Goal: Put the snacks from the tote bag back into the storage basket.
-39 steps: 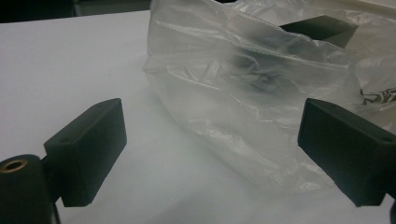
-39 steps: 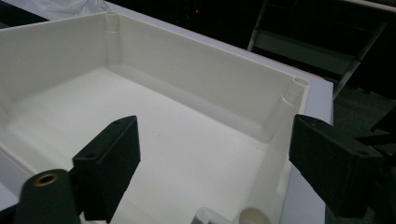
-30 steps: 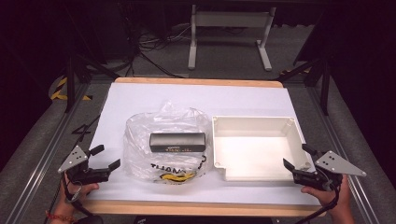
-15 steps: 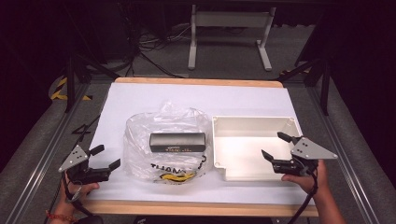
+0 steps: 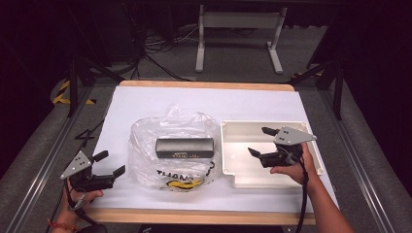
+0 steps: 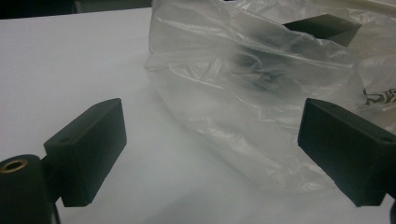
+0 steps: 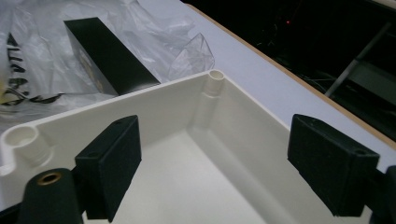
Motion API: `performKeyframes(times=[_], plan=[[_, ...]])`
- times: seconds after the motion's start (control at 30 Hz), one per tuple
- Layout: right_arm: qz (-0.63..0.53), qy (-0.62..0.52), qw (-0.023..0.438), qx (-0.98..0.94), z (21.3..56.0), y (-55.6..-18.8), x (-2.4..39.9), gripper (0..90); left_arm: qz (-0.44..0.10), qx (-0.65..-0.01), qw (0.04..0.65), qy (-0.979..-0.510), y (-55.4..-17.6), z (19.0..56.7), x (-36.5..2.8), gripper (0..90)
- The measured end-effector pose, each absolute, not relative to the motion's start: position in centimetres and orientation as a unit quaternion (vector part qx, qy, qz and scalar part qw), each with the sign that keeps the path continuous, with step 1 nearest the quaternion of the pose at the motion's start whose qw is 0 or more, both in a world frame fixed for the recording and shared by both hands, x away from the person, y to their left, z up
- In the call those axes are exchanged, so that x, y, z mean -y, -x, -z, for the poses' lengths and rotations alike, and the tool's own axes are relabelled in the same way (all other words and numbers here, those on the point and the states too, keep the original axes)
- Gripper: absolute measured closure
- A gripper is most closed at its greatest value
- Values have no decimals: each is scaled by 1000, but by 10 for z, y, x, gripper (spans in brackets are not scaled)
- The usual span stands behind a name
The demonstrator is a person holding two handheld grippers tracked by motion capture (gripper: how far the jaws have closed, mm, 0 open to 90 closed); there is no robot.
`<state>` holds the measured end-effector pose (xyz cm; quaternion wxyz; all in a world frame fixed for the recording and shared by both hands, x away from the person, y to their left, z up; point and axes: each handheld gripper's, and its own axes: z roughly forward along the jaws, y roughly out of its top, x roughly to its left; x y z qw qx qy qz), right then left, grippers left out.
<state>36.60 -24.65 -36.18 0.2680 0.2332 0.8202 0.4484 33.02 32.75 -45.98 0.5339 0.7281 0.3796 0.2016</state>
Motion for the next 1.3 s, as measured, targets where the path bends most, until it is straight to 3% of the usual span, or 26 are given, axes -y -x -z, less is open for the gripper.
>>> performKeyframes(times=[0.6,1.3], plan=[[-414,-147,212,-873,338,-414,177,238,-200,-379,532,-730,-330,459,-328,88],[-320,-53,132,-937,356,-440,96,256,-201,-377,538,-727,-330,460,-328,88]])
